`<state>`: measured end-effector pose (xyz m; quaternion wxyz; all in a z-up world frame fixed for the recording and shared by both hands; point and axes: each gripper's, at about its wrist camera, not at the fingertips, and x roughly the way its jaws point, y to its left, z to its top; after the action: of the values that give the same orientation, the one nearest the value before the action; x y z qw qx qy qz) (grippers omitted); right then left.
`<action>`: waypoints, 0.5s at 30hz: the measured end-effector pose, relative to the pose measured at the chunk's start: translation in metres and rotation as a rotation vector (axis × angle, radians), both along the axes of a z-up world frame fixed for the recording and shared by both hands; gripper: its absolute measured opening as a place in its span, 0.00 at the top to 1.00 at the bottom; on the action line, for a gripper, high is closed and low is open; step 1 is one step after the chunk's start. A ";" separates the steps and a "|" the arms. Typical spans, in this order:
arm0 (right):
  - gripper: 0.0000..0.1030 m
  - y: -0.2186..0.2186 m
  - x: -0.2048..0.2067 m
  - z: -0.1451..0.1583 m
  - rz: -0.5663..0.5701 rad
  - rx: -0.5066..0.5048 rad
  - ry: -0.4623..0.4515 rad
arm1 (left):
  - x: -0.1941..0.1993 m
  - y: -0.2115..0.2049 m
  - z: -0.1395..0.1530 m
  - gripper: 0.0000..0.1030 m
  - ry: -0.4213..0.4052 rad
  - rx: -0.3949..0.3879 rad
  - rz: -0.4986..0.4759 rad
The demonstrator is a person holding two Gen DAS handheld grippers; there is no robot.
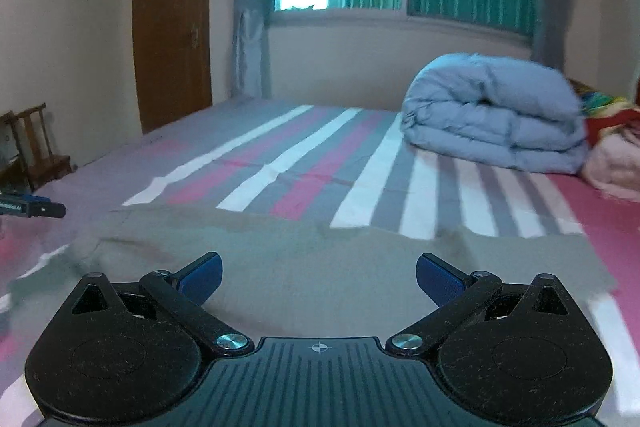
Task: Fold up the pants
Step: 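Grasp the grey sweatpants leg hems with the left and right grippers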
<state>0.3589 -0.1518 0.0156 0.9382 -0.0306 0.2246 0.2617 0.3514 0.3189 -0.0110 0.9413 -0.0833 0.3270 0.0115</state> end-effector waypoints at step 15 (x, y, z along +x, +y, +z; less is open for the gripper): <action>0.37 0.086 0.189 -0.087 0.176 -0.116 0.102 | 0.097 0.050 -0.058 0.73 0.066 -0.078 -0.207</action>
<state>0.5478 -0.0657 -0.0717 0.8956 -0.0912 0.2833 0.3306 0.4488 0.3686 -0.0687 0.9221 -0.0851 0.3651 -0.0959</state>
